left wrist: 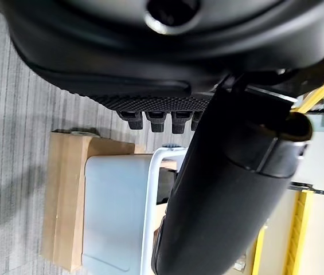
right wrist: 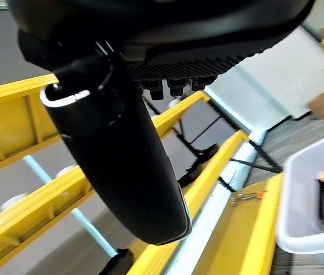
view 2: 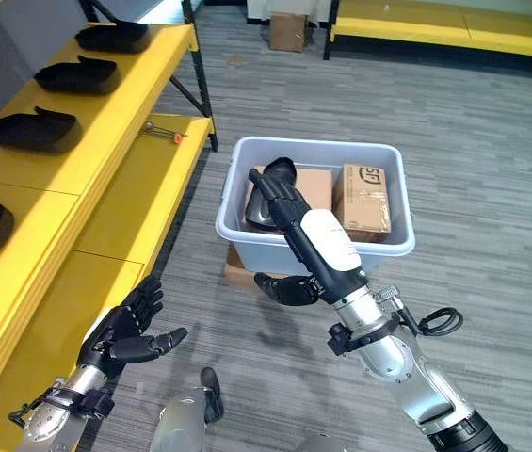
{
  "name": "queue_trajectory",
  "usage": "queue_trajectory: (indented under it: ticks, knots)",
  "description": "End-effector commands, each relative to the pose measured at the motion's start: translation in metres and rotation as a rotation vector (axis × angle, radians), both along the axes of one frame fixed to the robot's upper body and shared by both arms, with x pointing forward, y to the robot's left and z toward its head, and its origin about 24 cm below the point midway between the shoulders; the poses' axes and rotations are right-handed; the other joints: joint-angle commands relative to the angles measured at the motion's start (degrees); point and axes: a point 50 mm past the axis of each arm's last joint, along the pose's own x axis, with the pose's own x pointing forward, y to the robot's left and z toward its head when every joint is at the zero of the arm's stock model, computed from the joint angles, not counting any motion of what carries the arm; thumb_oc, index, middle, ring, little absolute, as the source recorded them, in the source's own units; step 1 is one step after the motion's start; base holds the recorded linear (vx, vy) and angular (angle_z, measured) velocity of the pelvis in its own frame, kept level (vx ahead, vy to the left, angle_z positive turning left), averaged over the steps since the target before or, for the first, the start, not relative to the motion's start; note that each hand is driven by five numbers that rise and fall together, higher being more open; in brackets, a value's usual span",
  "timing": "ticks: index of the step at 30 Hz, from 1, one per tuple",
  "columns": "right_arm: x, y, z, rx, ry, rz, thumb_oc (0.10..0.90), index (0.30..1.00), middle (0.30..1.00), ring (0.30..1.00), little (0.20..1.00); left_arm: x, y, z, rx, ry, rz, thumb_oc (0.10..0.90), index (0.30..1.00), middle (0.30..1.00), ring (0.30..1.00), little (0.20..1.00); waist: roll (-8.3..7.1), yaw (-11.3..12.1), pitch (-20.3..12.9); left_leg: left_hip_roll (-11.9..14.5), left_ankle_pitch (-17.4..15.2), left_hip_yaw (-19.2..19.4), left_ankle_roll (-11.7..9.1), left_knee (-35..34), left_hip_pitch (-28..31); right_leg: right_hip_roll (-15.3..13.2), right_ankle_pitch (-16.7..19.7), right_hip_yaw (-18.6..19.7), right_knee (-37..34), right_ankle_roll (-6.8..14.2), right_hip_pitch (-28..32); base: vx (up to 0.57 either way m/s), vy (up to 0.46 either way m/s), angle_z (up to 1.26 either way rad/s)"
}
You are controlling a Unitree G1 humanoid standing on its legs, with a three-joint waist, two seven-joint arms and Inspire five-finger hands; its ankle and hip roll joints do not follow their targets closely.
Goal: Move parts from the plastic box to the shelf.
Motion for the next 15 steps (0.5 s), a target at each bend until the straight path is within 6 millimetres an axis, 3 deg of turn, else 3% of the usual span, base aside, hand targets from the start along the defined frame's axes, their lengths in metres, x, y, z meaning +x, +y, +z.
queue_trajectory:
  ticks: [1,3,5,7,8,9,10,12,15]
  knots:
    - [-0.005,0.012,0.032,0.101,-0.158,0.084,0.900,1.000,1.000,1.000,1.000,0.004,0.002,0.030,0.030,-0.168,-0.039,0.900,1.000,1.000,1.000,1.000,-1.15,0.72,-6.04,-6.11,-5.69,3.18,4.88,-9.86,8.52,7.08,-5.22,-1.95,15.44,2.60,-4.42,0.08,0.032,-0.22]
    - [-0.005,0.015,0.031,0.088,-0.162,0.094,0.900,1.000,1.000,1.000,1.000,0.007,0.001,0.031,0.016,-0.163,-0.043,0.900,1.000,1.000,1.000,1.000,-1.47,0.35,-5.86,-6.47,-5.88,2.56,3.81,-9.38,8.28,10.01,-6.05,-1.75,7.16,1.52,-4.07,0.08,-0.073,-0.19]
    - [-0.006,0.016,0.029,0.072,-0.180,0.102,0.900,1.000,1.000,1.000,1.000,0.011,-0.002,0.032,0.003,-0.165,-0.041,0.900,1.000,1.000,1.000,1.000,-1.41,-0.33,-5.54,-6.02,-5.88,2.13,2.72,-9.31,8.77,10.61,-5.38,-1.77,-0.92,0.44,-4.21,0.02,-0.138,-0.04]
    - [-0.006,0.017,0.031,0.067,-0.202,0.108,0.900,1.000,1.000,1.000,1.000,0.022,-0.011,0.035,0.000,-0.185,-0.045,0.900,1.000,1.000,1.000,1.000,-1.39,-2.04,-4.56,-5.35,-6.80,2.29,1.56,-9.75,10.17,9.36,1.27,-0.74,-12.66,1.47,-6.52,-0.01,-0.191,-0.01]
    - [-0.006,0.017,0.031,0.068,-0.210,0.098,0.900,1.000,1.000,1.000,1.000,0.025,-0.014,0.036,-0.001,-0.190,-0.047,0.900,1.000,1.000,1.000,1.000,-1.49,-2.59,-4.26,-5.36,-7.38,2.34,1.46,-9.80,10.48,8.57,3.66,-0.07,-14.93,2.19,-7.43,-0.03,-0.251,-0.04]
    - [-0.004,0.018,0.032,0.080,-0.220,0.083,0.900,1.000,1.000,1.000,1.000,0.031,-0.021,0.039,0.003,-0.207,-0.063,0.900,1.000,1.000,1.000,1.000,-1.96,-3.83,-3.21,-5.30,-8.18,2.84,1.68,-9.39,10.45,6.13,11.49,2.40,-19.45,3.30,-11.31,0.00,-0.264,-0.03]
    - [-0.004,0.018,0.031,0.085,-0.219,0.074,0.900,1.000,1.000,1.000,1.000,0.033,-0.024,0.040,0.008,-0.211,-0.074,0.900,1.000,1.000,1.000,1.000,-2.20,-4.36,-2.76,-5.20,-9.09,2.71,1.58,-8.98,10.73,4.94,14.04,3.47,-20.88,3.96,-12.81,0.11,-0.344,0.05]
    - [-0.004,0.020,0.025,0.077,-0.219,0.051,0.900,1.000,1.000,1.000,1.000,0.034,-0.030,0.040,0.009,-0.209,-0.100,0.900,1.000,1.000,1.000,1.000,-2.25,-5.25,-1.92,-4.51,-12.24,1.81,1.34,-7.35,12.23,2.81,17.86,5.65,-24.69,5.40,-15.42,0.24,-0.273,0.20]
    - [-0.010,0.016,0.018,0.072,-0.194,0.026,0.900,1.000,1.000,1.000,1.000,0.031,-0.032,0.038,0.024,-0.190,-0.151,0.900,1.000,1.000,1.000,1.000,-2.75,-6.19,-1.67,-4.81,-14.39,0.89,1.96,-4.90,12.68,3.11,18.42,7.73,-25.67,5.72,-14.60,0.27,-0.258,0.57]
